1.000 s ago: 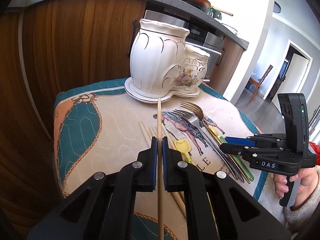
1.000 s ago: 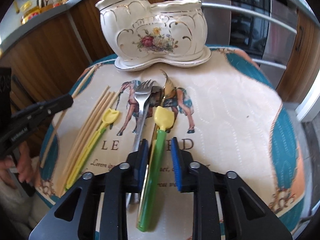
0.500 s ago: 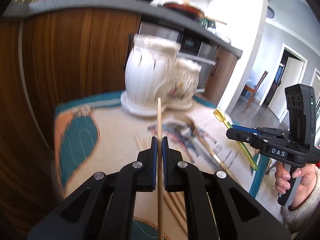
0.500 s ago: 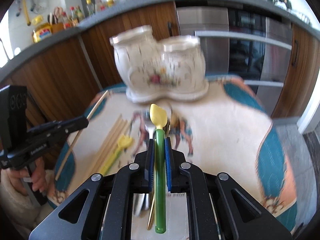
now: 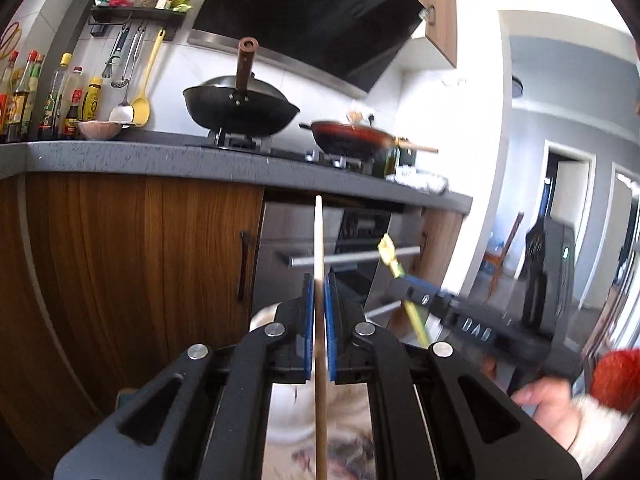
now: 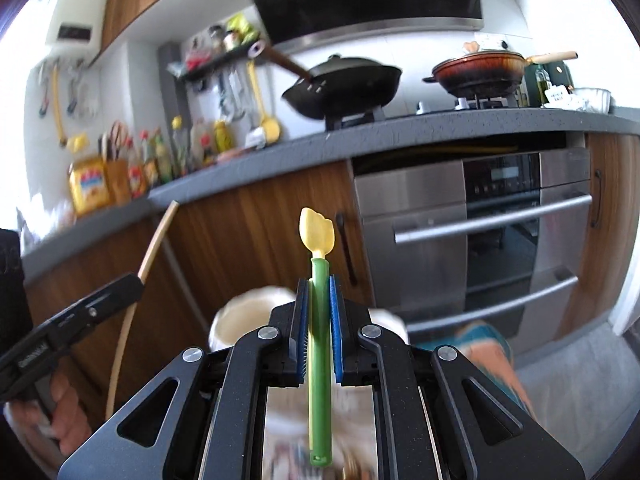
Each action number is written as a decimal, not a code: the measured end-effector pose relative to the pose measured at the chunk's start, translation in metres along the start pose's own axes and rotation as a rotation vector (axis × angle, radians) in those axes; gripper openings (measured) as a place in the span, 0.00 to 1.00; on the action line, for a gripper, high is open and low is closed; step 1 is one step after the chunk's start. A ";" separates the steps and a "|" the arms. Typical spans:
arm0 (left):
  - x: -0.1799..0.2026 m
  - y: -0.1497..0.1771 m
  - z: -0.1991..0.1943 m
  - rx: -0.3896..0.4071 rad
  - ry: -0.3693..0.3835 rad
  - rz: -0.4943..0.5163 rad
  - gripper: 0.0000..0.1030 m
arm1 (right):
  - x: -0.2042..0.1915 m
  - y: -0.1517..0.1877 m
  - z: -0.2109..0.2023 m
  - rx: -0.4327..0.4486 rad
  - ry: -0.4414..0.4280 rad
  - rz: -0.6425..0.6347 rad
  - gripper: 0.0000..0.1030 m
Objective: Organize utensils
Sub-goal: 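Lower chopstick into the larger cup with left while right drops spatula into smaller cup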
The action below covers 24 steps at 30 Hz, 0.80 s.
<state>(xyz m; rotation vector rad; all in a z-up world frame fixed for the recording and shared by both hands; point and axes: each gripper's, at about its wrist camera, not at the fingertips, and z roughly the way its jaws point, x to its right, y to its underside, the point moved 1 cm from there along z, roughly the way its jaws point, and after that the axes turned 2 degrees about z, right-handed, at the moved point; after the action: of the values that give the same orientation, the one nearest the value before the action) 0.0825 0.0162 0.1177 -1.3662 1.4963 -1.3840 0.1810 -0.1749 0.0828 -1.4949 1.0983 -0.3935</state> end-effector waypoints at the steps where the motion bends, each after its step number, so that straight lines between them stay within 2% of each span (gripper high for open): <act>1: -0.003 -0.012 0.011 0.012 -0.003 -0.021 0.05 | 0.004 -0.004 0.010 0.009 -0.010 0.022 0.11; 7: -0.006 -0.040 0.058 0.076 -0.047 -0.042 0.05 | 0.030 -0.007 0.051 0.006 -0.035 0.147 0.11; 14: 0.001 -0.024 0.094 0.094 -0.158 0.057 0.05 | 0.040 0.006 0.063 0.005 -0.002 0.121 0.11; 19: -0.005 -0.013 0.096 0.126 -0.193 0.061 0.05 | 0.042 0.016 0.070 0.007 0.027 0.094 0.11; 24: -0.013 -0.002 0.086 0.108 -0.200 0.042 0.05 | 0.039 0.024 0.069 -0.015 0.039 0.062 0.11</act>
<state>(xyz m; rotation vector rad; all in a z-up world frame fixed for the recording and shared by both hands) 0.1666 0.0067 0.0996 -1.3547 1.2938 -1.2441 0.2438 -0.1627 0.0303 -1.4681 1.1775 -0.3729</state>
